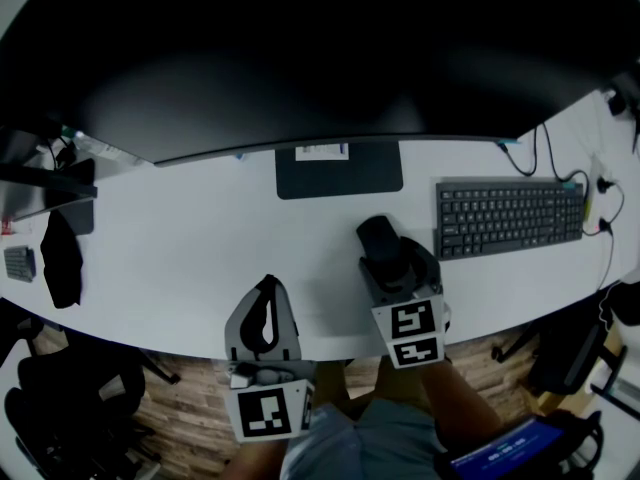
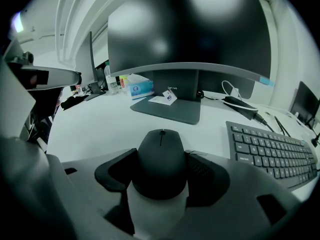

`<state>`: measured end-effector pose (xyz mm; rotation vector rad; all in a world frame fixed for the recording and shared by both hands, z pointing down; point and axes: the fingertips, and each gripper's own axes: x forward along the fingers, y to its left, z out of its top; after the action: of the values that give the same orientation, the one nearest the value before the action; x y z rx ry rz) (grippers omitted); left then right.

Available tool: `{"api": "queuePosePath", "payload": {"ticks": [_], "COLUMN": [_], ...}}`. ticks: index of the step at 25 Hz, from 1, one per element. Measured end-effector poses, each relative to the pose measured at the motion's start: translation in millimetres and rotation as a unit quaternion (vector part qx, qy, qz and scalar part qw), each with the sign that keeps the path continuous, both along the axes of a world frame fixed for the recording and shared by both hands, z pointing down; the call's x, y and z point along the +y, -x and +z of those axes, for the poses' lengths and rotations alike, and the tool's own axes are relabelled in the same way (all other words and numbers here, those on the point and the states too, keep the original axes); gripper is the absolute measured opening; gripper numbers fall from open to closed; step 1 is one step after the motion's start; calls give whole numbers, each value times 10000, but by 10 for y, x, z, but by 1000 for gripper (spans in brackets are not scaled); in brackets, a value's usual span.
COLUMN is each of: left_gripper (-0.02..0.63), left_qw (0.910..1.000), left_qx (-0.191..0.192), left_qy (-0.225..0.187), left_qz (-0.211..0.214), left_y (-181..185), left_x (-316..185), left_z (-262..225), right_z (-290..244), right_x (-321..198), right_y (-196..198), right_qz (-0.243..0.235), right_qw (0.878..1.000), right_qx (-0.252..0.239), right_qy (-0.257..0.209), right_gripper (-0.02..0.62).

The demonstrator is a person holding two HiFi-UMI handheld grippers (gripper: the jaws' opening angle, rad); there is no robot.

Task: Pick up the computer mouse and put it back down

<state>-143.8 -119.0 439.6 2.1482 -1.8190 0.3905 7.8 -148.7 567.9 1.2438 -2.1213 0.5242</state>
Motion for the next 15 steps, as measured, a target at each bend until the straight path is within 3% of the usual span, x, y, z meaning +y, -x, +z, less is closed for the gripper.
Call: {"api": "queuePosePath", "payload": {"ticks": [15], "left_gripper": [8], "left_qw": [10000], "left_qx": [-40], "left_qy": [-52], "left_qz": [-67], "left_y": [7], "left_x": [-29], "left_z": [-92], "right_z": [-55], "right_x": [-29], "right_y": [-3], "right_qz": [17], "right_qw": [9998], "right_qx": [-207], "right_qy": [-79], "right_gripper": [301]}}
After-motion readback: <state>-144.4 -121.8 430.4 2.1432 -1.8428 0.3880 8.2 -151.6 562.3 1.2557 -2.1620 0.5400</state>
